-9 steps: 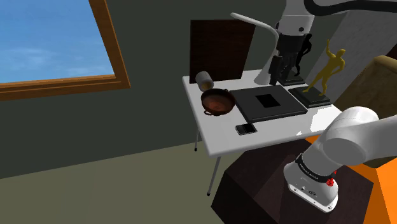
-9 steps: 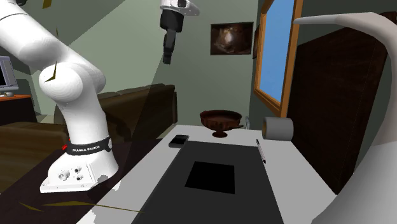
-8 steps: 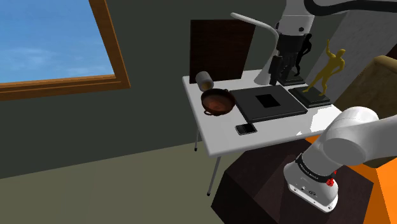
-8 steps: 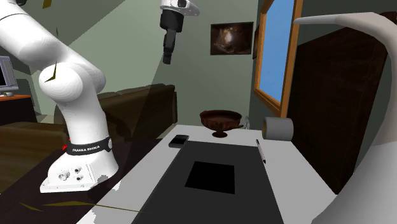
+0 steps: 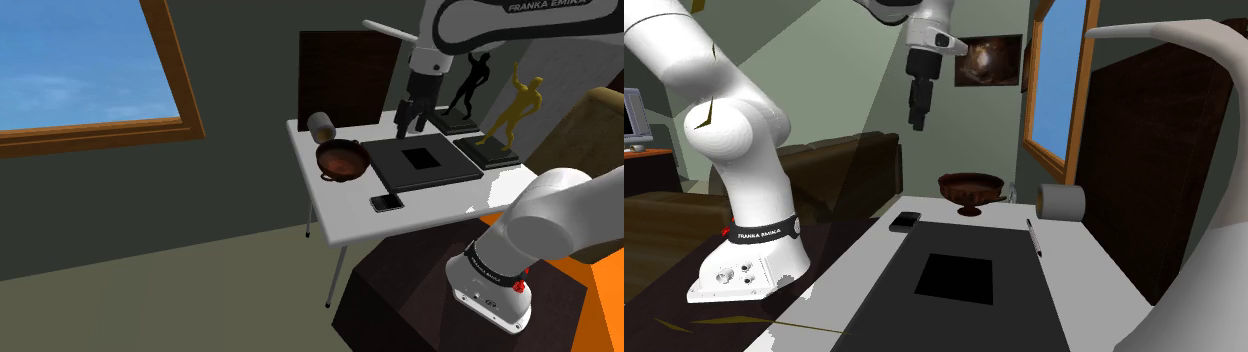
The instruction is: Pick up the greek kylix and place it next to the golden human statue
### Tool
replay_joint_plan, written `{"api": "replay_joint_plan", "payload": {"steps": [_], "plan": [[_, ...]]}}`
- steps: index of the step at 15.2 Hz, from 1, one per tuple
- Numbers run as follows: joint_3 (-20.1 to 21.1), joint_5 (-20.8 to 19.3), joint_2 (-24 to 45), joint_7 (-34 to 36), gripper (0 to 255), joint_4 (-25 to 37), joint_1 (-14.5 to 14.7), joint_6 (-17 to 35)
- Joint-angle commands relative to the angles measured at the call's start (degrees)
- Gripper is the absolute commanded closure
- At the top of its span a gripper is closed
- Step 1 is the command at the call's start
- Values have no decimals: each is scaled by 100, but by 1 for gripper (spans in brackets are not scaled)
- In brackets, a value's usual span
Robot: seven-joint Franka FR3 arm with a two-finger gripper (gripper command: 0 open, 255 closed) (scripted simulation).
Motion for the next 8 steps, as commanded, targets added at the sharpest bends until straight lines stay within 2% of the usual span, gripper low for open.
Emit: {"api": "replay_joint_plan", "payload": {"steps": [1,8], "plan": [[-47,39,354,-53,0,10,-8,415],[-253,250,1739,-350,0,314,-28,1683]]}}
